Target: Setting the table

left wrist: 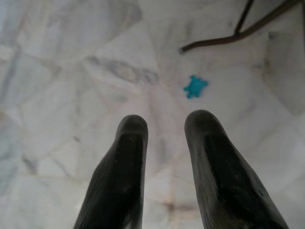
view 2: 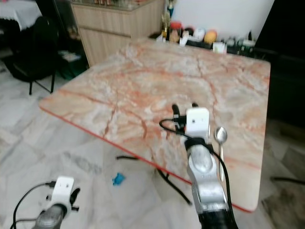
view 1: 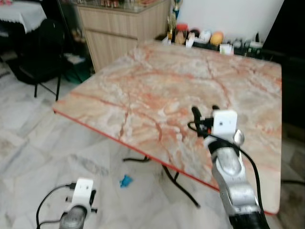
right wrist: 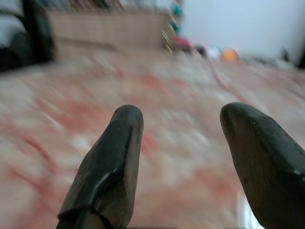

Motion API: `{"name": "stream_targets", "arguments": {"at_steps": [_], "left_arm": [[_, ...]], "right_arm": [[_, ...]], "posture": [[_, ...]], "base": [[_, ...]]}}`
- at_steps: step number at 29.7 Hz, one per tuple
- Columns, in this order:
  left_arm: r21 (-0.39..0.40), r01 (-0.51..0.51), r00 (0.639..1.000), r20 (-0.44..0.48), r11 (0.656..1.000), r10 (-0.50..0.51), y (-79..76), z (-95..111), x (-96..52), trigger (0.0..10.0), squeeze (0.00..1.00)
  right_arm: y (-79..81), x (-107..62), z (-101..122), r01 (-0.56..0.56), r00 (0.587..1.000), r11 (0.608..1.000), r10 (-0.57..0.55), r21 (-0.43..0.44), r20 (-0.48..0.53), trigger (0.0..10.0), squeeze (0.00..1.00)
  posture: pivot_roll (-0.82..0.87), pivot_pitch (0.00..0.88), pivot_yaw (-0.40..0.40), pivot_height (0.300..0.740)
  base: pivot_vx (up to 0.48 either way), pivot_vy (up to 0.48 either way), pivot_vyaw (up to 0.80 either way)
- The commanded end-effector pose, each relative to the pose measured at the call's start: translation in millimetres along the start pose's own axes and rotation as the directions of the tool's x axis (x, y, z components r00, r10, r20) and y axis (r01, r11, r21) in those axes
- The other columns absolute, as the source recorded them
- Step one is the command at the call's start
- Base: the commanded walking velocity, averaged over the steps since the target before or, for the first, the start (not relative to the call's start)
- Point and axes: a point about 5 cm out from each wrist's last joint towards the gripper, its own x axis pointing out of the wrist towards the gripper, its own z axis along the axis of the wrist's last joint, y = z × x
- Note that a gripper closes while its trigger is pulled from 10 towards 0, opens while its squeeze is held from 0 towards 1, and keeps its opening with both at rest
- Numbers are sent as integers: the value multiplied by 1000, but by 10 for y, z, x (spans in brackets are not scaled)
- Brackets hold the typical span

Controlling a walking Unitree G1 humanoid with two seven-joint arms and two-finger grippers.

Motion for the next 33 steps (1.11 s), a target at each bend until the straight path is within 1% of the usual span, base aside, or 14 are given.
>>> {"name": "stream_targets", "arguments": {"at_steps": [1, 3, 11, 12, 13, 15, 17, 18, 19, 23, 27, 28, 31, 33], "left_arm": [[6, -4, 999, -33, 1000, 4, 25, -111, -44, 10000, 0], [10, 5, 999, -44, 1000, -4, 19, -124, -46, 10000, 0], [15, 7, 999, -45, 1000, -7, 8, -123, -45, 10000, 0], [14, 8, 999, -45, 1000, -7, 7, -123, -45, 10000, 0], [14, 8, 999, -45, 1000, -7, 6, -123, -45, 10000, 0], [14, 8, 999, -44, 1000, -8, 4, -122, -45, 10000, 0], [17, 10, 999, -44, 1000, -9, 2, -123, -45, 10000, 0], [18, 10, 999, -44, 1000, -10, 4, -123, -45, 10000, 0], [19, 11, 999, -44, 1000, -10, 5, -122, -45, 10000, 0], [24, 11, 999, -44, 1000, -10, 13, -119, -43, 10000, 0], [24, 11, 999, -44, 1000, -10, 14, -119, -43, 10000, 0], [25, 12, 999, -42, 1000, -11, 16, -116, -42, 10000, 0], [25, 12, 999, -42, 1000, -11, 16, -117, -43, 10000, 0], [26, 13, 999, -43, 1000, -12, 14, -123, -46, 10000, 0]], "right_arm": [[-18, -14, -10, 46, 998, 999, -46, 1, -47, 10000, 0], [-37, -16, -65, 81, 990, 997, -81, -6, -115, 10000, 0], [-38, 1, -234, 90, 968, 996, -86, 6, -234, 10000, 8], [-60, 8, -247, 116, 963, 993, -106, 24, -249, 10000, 894], [-75, 11, -255, 134, 959, 990, -120, 35, -258, 10000, 1000], [-85, 16, -259, 142, 957, 989, -125, 44, -263, 10000, 1000], [-115, 27, -283, 156, 947, 988, -147, 12, -285, 10000, 1000], [-139, 32, -316, 172, 937, 985, -164, 1, -308, 10000, 290], [-162, 36, -345, 193, 927, 981, -181, 2, -327, 10000, 0], [-178, 41, -427, 222, 910, 973, -187, 56, -370, 10000, 0], [-179, 36, -443, 224, 907, 973, -188, 54, -376, 10000, 0], [-178, 26, -496, 240, 896, 967, -188, 82, -402, 10000, 0], [-177, 30, -527, 250, 890, 962, -184, 110, -417, 10000, 0], [-196, 53, -528, 258, 887, 960, -190, 109, -422, 10000, 0]], "posture": [[-7, 21, 20, 740], [-10, 22, 23, 740], [-5, 14, 20, 740], [-5, 14, 20, 740], [-5, 10, 20, 740], [-5, 10, 20, 740], [-3, 0, 20, 740], [-3, 0, 21, 740], [-3, 0, 21, 740], [-2, 0, 21, 740], [-2, 0, 21, 740], [-5, 0, 23, 740], [-4, 0, 23, 740], [-2, 0, 24, 740]], "base": [[0, 0, 0], [0, 0, 0], [0, 0, 0], [0, 0, 0], [0, 0, 0], [0, 0, 0], [0, 0, 0], [0, 0, 0], [0, 0, 0], [0, 0, 0], [0, 0, 0], [0, 0, 0], [0, 0, 0], [0, 0, 0]]}}
